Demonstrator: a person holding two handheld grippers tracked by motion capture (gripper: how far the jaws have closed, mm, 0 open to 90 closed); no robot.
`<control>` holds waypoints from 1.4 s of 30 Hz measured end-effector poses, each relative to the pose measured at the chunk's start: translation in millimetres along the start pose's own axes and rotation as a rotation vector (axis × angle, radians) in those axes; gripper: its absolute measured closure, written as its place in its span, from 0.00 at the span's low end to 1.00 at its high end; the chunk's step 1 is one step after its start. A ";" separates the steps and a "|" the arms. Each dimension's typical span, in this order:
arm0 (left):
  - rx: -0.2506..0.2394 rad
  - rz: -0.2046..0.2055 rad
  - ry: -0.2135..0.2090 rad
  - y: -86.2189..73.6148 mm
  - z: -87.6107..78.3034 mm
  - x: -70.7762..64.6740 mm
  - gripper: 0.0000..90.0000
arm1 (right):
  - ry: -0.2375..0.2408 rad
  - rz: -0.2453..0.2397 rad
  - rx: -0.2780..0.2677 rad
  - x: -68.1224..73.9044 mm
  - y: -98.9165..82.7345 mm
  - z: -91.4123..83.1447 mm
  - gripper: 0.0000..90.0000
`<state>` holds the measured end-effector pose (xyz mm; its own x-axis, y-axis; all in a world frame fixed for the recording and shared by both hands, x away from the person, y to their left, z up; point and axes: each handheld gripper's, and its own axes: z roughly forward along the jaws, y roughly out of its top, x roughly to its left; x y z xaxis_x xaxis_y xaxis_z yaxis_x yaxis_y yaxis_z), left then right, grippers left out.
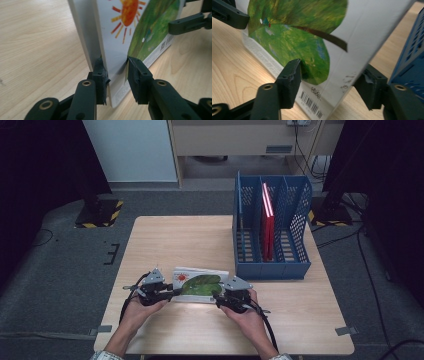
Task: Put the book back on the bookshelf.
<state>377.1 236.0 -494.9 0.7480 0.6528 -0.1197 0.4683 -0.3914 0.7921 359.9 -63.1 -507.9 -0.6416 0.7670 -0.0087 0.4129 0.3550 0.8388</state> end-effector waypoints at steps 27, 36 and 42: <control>-0.027 -0.130 0.084 -16.7 -1.9 -1.4 0.46 | 0.177 -0.067 -0.007 20.5 14.3 -22.7 0.48; -0.013 -0.139 0.091 -17.5 1.0 -0.4 0.41 | 0.206 -0.094 -0.006 18.5 30.3 -17.9 0.47; -0.011 -0.149 0.102 -17.7 0.0 1.8 0.38 | 0.223 -0.122 0.011 18.6 42.3 -10.1 0.48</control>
<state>370.1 244.1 -509.2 0.6188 0.7659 -0.1748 0.5649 -0.2791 0.7766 358.9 -39.3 -467.0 -0.8135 0.5815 0.0119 0.3298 0.4444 0.8329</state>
